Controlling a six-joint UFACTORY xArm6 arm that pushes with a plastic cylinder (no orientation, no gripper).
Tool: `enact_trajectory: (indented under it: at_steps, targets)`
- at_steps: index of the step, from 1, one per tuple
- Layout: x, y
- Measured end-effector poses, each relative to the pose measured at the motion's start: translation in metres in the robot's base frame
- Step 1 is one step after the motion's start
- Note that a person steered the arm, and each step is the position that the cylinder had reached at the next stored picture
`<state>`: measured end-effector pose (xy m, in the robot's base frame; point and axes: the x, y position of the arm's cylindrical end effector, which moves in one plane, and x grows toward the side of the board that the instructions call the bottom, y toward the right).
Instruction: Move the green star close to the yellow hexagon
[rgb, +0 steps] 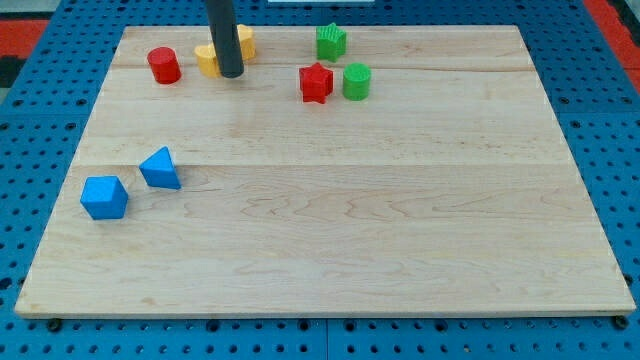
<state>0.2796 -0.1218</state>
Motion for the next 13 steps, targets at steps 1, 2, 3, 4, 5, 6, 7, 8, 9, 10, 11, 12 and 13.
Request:
enact_trajectory:
  at_steps: [1,2,3,4,5,6,7,8,9,10,11,12,13]
  targets:
    - [-0.019,-0.005]
    - [-0.024,-0.012]
    - [-0.023,0.021]
    - [-0.019,0.087]
    - [-0.019,0.146]
    - [-0.019,0.223]
    - [0.009,0.247]
    - [0.043,0.247]
    - [0.045,0.235]
    - [0.037,0.219]
    - [0.02,0.199]
    - [0.003,0.192]
    - [-0.036,0.206]
